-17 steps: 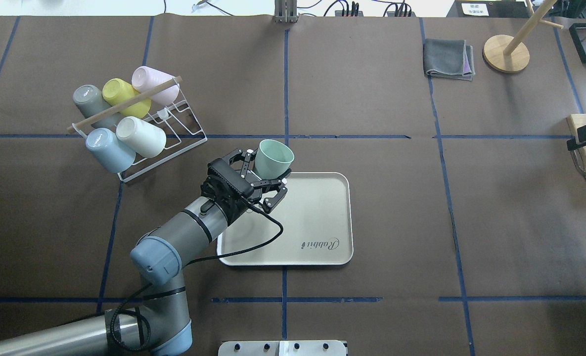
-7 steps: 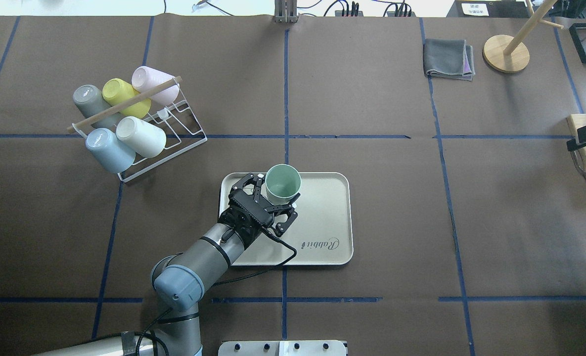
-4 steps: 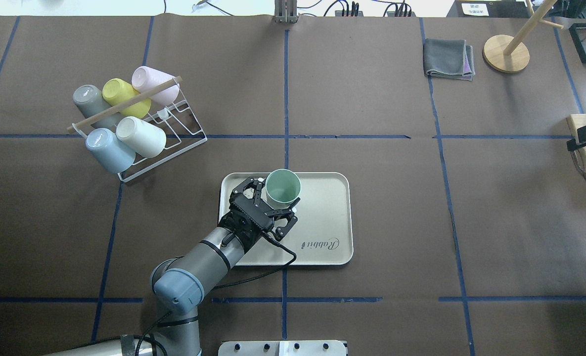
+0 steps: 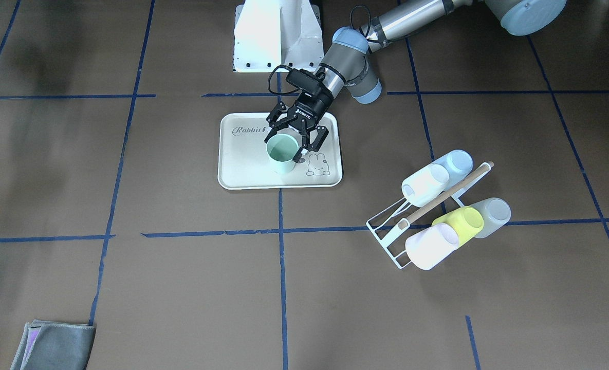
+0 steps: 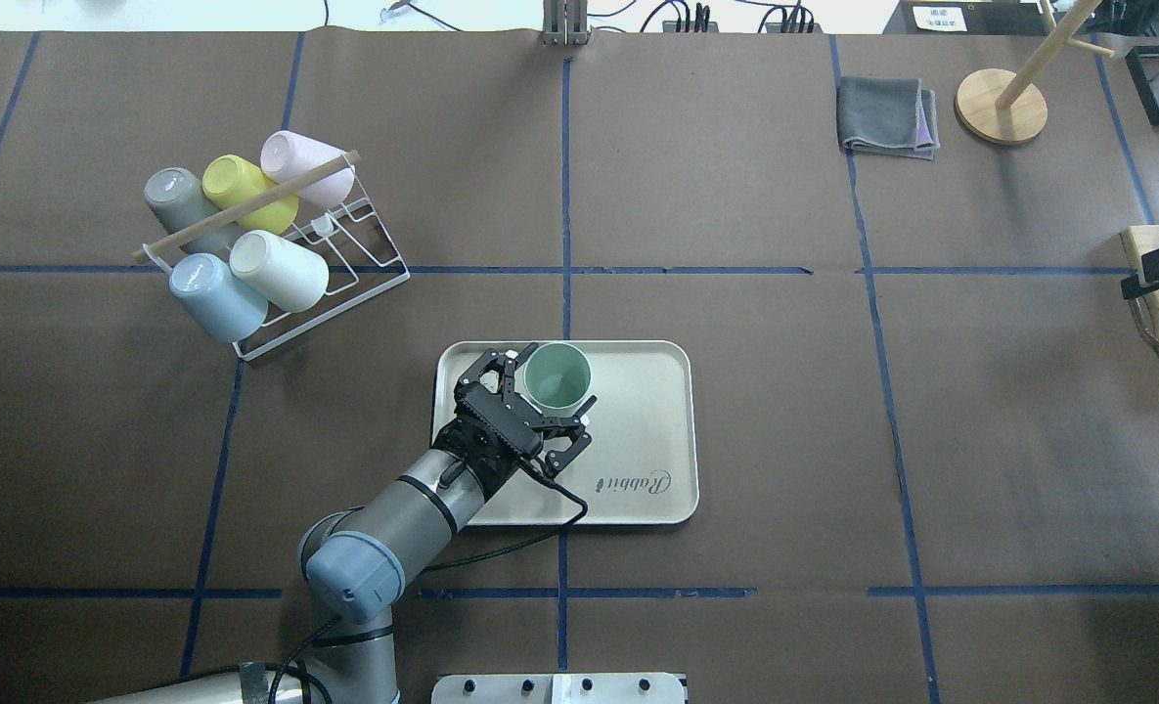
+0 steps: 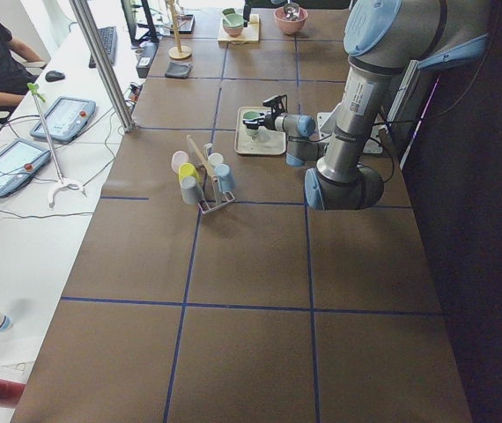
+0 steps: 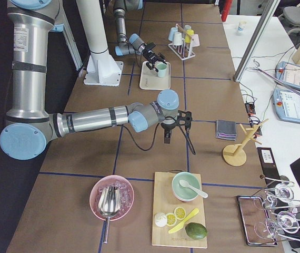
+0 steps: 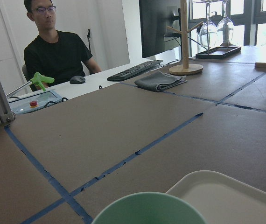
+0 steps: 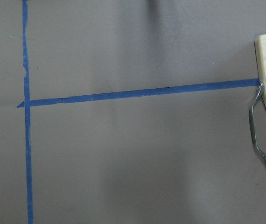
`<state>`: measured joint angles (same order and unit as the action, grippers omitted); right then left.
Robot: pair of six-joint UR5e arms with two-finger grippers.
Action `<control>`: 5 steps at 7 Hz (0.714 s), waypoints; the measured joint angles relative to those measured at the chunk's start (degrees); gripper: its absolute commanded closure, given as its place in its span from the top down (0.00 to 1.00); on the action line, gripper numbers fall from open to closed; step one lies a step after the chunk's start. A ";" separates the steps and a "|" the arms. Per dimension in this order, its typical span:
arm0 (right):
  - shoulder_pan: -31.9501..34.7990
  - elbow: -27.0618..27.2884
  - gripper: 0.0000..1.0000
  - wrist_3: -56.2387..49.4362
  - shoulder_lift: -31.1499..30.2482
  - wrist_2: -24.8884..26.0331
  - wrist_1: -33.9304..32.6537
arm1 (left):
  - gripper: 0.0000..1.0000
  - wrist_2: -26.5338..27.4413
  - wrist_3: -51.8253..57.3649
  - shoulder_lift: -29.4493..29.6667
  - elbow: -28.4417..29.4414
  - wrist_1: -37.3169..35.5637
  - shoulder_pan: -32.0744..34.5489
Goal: Pick up and place green cup on tray
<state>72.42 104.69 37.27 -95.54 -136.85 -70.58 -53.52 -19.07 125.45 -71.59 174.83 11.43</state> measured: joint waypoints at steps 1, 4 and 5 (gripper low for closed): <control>0.00 -0.01 1.00 0.00 0.00 0.00 0.00 | 0.99 0.00 0.02 -0.01 -0.28 -0.06 0.06; -0.02 -0.07 1.00 0.15 0.06 0.06 -0.08 | 0.99 -0.44 5.33 -3.21 -9.40 -1.64 0.56; -0.05 -0.09 1.00 0.32 0.07 0.08 -0.07 | 0.99 -0.55 6.39 -4.05 -13.85 -4.19 0.65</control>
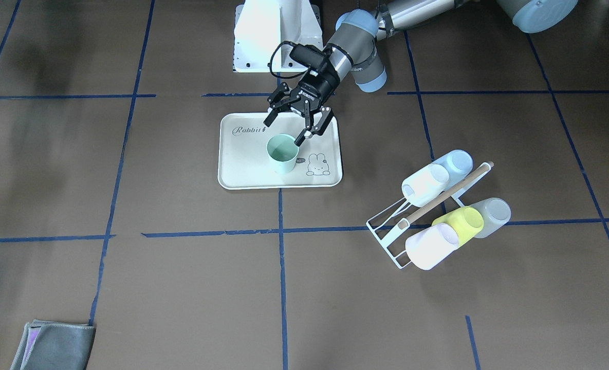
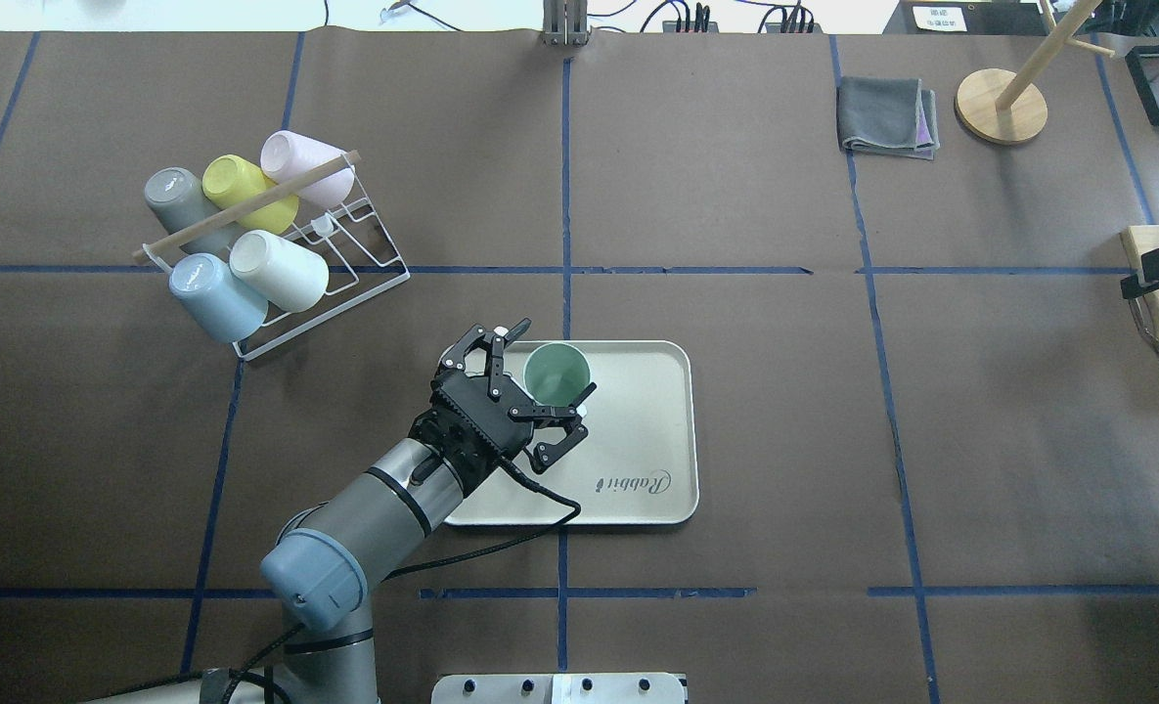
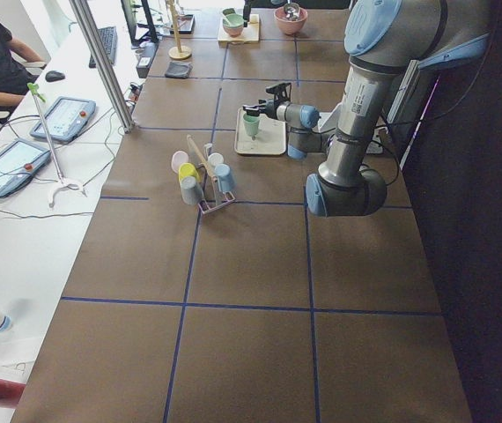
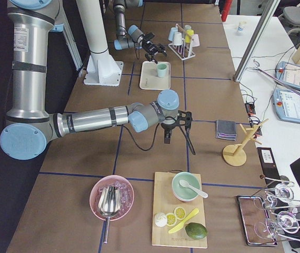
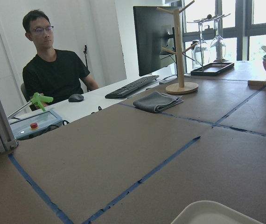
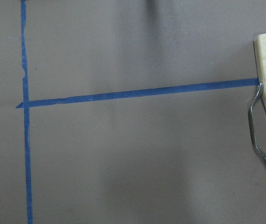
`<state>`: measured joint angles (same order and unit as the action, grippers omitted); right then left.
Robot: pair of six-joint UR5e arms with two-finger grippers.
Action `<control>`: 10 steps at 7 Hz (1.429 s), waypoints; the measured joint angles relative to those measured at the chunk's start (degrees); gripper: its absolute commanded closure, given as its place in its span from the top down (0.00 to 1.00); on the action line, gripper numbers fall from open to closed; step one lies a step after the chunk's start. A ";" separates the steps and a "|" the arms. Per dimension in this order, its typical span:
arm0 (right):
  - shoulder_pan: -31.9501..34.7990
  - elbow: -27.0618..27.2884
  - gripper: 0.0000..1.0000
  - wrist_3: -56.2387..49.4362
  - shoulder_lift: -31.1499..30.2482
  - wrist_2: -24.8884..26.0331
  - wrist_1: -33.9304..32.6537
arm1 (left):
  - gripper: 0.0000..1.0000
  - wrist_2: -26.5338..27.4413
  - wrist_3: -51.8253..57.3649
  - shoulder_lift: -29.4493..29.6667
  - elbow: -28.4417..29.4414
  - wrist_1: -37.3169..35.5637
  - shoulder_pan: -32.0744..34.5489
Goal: Pick up and place green cup on tray
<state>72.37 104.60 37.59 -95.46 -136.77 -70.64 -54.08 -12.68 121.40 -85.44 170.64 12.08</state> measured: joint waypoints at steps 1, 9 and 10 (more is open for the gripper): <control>0.00 0.00 1.00 0.07 0.01 0.06 0.04 | 0.99 -0.22 0.39 -0.40 -4.40 -4.05 0.43; 1.66 0.07 1.00 -0.79 0.14 3.02 0.11 | 0.99 -18.37 -19.96 -3.92 -12.57 -44.96 25.89; 2.03 0.33 1.00 -0.87 -0.09 3.02 0.24 | 0.99 -28.52 -21.29 -5.75 -14.36 -50.55 32.67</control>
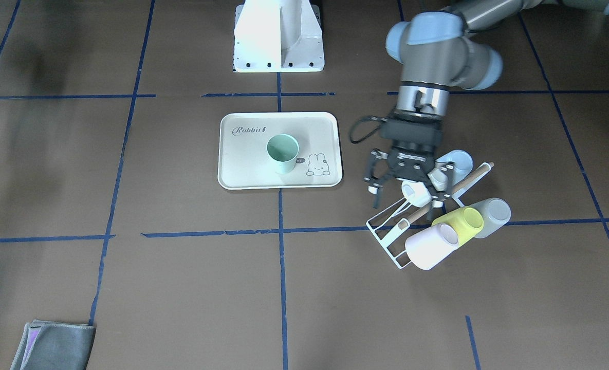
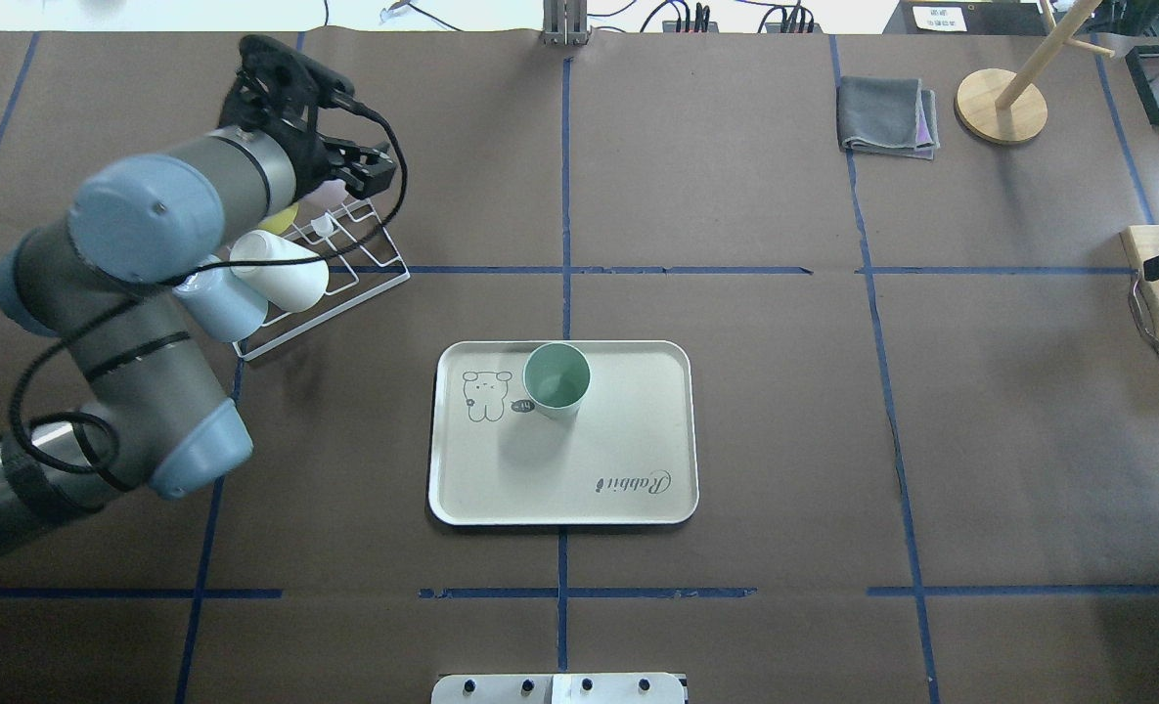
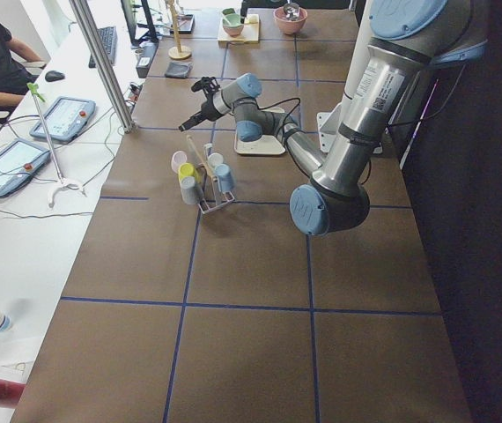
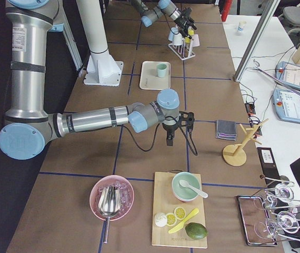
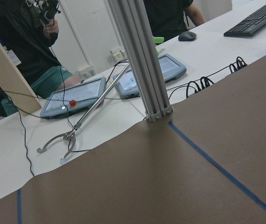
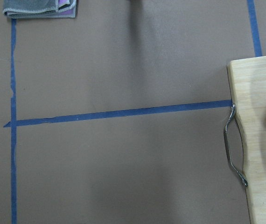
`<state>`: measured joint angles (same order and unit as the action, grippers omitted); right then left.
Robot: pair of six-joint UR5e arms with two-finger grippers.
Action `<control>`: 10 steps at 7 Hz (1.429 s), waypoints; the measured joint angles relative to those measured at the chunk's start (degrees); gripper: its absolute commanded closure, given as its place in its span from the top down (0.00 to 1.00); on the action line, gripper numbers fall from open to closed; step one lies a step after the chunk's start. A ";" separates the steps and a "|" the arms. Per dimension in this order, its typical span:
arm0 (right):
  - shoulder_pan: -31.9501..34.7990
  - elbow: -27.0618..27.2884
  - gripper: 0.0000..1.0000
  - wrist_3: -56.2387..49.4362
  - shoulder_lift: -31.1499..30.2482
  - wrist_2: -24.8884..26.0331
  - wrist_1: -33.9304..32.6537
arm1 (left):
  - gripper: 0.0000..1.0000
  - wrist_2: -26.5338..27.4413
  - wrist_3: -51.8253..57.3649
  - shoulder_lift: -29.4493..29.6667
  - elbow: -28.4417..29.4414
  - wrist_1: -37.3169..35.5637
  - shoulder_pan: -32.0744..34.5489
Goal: Pick up and place green cup on tray
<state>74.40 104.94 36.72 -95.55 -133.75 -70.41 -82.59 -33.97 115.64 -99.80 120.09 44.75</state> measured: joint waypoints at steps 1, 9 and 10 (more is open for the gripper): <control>0.15 0.19 1.00 -0.02 -0.16 0.01 0.11 | 0.99 -9.35 -0.87 -1.75 -1.67 -5.36 5.98; 9.11 -0.20 1.00 -30.43 -0.58 0.17 -19.30 | 1.00 -47.60 40.59 -23.34 -3.79 -46.35 43.94; 10.47 -0.06 1.00 -36.21 -0.35 0.19 -24.66 | 1.00 -49.55 43.81 -25.04 -2.46 -48.06 44.89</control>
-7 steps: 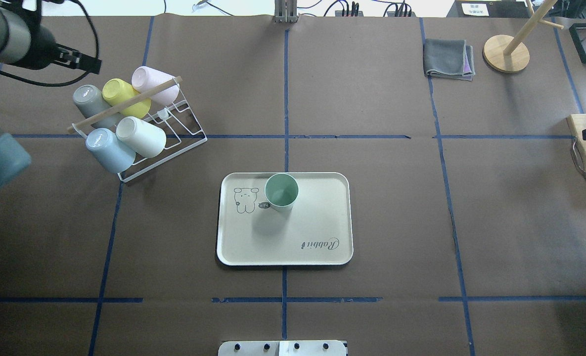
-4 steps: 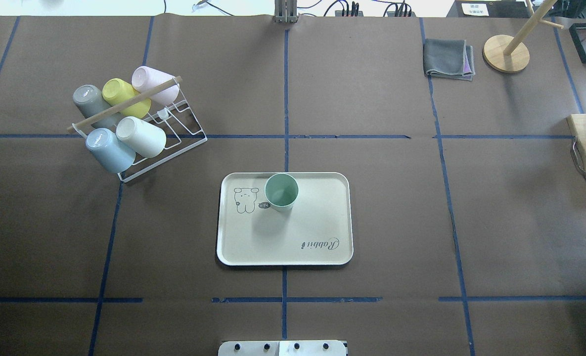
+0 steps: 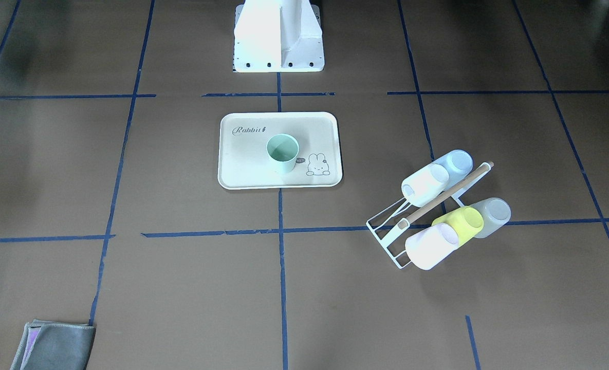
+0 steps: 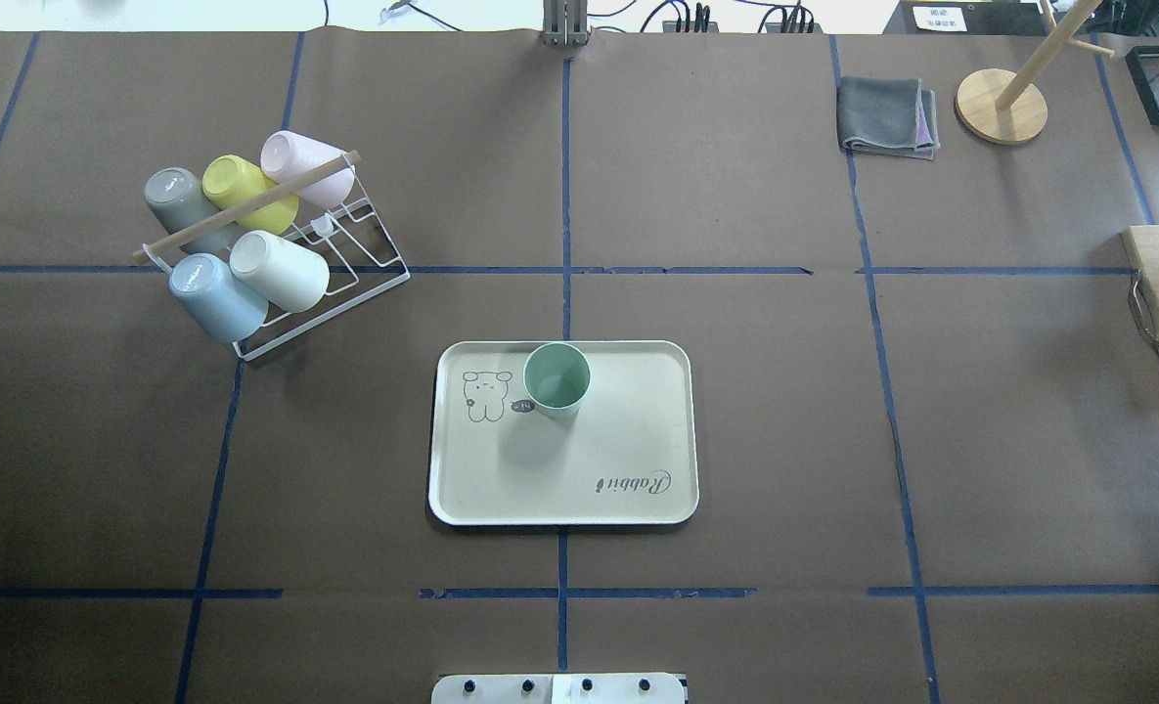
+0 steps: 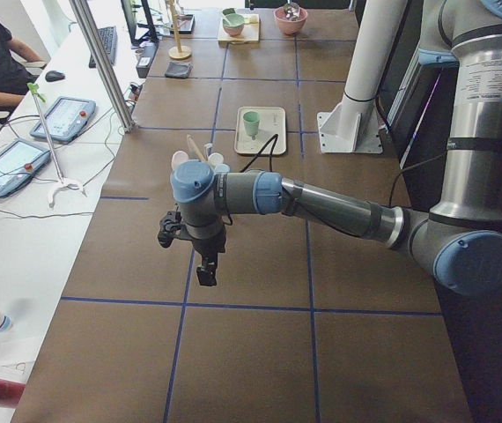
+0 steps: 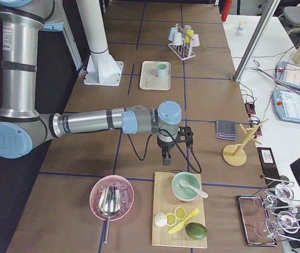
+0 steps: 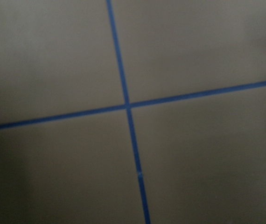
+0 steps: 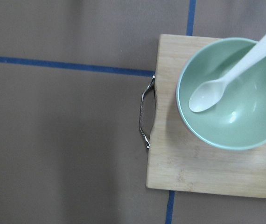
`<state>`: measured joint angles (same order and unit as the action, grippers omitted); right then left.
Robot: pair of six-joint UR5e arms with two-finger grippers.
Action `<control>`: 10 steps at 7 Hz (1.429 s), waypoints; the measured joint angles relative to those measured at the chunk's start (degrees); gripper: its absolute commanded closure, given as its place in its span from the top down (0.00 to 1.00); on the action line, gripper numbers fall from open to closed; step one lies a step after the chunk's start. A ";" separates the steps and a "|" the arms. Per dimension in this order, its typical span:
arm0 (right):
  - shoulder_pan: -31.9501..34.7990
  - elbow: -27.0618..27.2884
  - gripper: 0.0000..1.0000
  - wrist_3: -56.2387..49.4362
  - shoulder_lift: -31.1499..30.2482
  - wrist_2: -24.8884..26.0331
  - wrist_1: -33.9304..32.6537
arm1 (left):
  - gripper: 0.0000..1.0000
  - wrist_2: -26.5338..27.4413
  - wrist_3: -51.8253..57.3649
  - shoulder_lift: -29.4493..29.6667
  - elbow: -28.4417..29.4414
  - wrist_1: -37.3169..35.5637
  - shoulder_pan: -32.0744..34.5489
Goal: Pick up and place green cup on tray
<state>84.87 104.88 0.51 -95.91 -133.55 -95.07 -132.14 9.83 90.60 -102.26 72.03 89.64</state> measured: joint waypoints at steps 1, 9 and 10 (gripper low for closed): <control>0.89 0.24 1.00 -2.75 0.34 0.00 -3.16 | 1.00 -1.43 2.16 -0.91 1.60 -0.35 0.31; 1.62 0.36 1.00 -4.50 0.74 -0.16 -4.43 | 1.00 -2.33 3.15 -1.40 2.08 1.23 0.38; 1.62 0.09 1.00 -4.34 0.66 -0.26 -4.43 | 1.00 -2.28 3.07 -1.17 1.95 1.32 0.32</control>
<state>86.48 104.98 -3.83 -95.24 -133.82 -99.49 -134.42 12.90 89.43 -100.31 73.35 89.97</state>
